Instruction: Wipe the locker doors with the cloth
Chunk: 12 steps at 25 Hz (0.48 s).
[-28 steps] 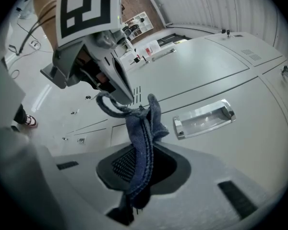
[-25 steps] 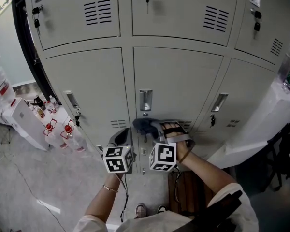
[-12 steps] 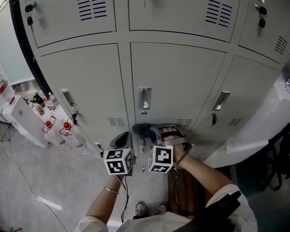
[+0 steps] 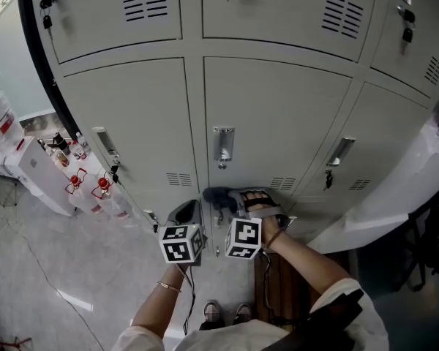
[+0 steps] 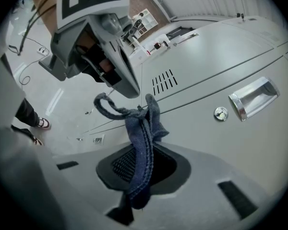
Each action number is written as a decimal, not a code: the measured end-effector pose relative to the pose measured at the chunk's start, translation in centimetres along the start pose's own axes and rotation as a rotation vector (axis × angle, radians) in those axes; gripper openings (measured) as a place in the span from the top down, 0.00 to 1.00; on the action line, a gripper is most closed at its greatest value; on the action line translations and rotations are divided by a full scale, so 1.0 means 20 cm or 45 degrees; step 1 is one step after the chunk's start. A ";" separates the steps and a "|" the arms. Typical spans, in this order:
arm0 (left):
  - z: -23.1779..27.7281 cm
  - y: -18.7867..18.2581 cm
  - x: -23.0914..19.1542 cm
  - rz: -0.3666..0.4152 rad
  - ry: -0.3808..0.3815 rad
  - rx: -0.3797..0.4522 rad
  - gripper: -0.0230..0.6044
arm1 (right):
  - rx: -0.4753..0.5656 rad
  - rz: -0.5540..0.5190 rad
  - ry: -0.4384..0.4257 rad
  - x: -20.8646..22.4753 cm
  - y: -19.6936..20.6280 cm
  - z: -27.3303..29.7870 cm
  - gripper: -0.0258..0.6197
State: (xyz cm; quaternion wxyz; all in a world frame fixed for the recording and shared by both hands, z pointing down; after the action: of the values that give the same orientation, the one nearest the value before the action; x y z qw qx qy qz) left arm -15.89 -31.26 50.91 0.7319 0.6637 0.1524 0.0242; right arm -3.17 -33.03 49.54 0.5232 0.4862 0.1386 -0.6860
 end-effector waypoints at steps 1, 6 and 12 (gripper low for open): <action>0.00 0.00 0.00 -0.002 -0.001 -0.002 0.95 | -0.003 0.001 -0.003 -0.01 0.00 0.01 0.89; -0.03 0.01 -0.01 -0.004 -0.007 -0.011 0.95 | -0.013 0.026 -0.007 -0.02 0.00 0.02 0.89; -0.05 -0.04 0.00 -0.006 0.005 0.005 0.95 | -0.001 0.052 0.017 0.01 -0.02 -0.07 0.90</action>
State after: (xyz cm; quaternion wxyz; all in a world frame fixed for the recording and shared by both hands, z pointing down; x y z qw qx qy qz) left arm -16.25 -30.33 49.98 0.7304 0.6647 0.1552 0.0234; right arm -2.78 -32.00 48.59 0.5365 0.4932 0.1324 -0.6718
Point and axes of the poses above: the fingertips, and each gripper's own axes: z forward along the fingers, x to its right, y out of its underside, the point moved 8 cm from there along -z, backward along the fingers, and after that the axes turned 13 degrees about x, right-handed, at the moved point
